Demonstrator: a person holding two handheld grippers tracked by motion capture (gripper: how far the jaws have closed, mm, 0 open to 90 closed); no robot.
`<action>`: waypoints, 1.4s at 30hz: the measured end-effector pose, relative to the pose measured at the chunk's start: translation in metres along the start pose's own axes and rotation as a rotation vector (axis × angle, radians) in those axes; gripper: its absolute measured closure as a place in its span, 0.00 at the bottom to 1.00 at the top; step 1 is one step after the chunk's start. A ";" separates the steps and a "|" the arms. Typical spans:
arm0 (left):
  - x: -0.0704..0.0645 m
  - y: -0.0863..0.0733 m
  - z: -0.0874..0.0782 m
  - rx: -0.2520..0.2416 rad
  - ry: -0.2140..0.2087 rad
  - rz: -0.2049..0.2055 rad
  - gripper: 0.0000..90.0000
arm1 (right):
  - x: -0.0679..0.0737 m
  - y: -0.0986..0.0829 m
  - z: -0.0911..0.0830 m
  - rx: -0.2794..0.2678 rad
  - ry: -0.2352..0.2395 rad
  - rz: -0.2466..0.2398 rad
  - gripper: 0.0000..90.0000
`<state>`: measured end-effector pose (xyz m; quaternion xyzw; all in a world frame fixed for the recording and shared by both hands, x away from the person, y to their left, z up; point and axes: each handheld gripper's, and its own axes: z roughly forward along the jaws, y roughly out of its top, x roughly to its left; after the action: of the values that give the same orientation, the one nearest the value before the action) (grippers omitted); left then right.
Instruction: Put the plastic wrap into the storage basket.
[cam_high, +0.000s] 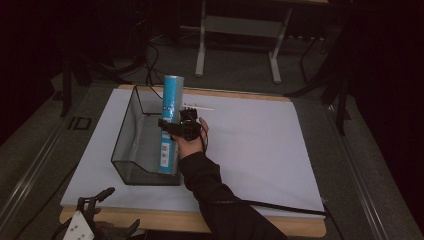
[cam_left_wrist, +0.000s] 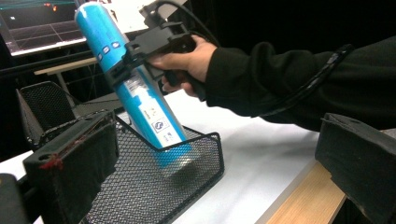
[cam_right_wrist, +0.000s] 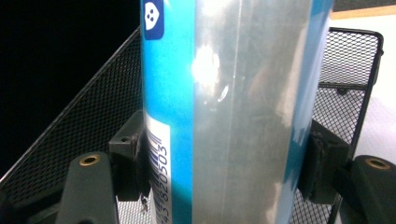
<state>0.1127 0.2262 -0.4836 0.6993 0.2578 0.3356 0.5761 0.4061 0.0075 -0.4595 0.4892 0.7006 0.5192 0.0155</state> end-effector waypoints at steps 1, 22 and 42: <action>0.000 0.000 0.000 0.000 -0.001 0.001 0.00 | -0.001 0.000 0.003 -0.003 -0.007 0.010 0.35; 0.001 0.000 -0.001 -0.006 -0.014 -0.005 0.00 | -0.013 -0.001 0.040 0.021 -0.185 0.086 0.35; 0.000 0.000 -0.001 0.000 -0.018 -0.002 0.00 | -0.023 -0.005 0.046 0.086 -0.213 0.018 0.28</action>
<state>0.1119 0.2268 -0.4834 0.7022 0.2533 0.3286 0.5786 0.4390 0.0242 -0.4959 0.5481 0.7122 0.4339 0.0644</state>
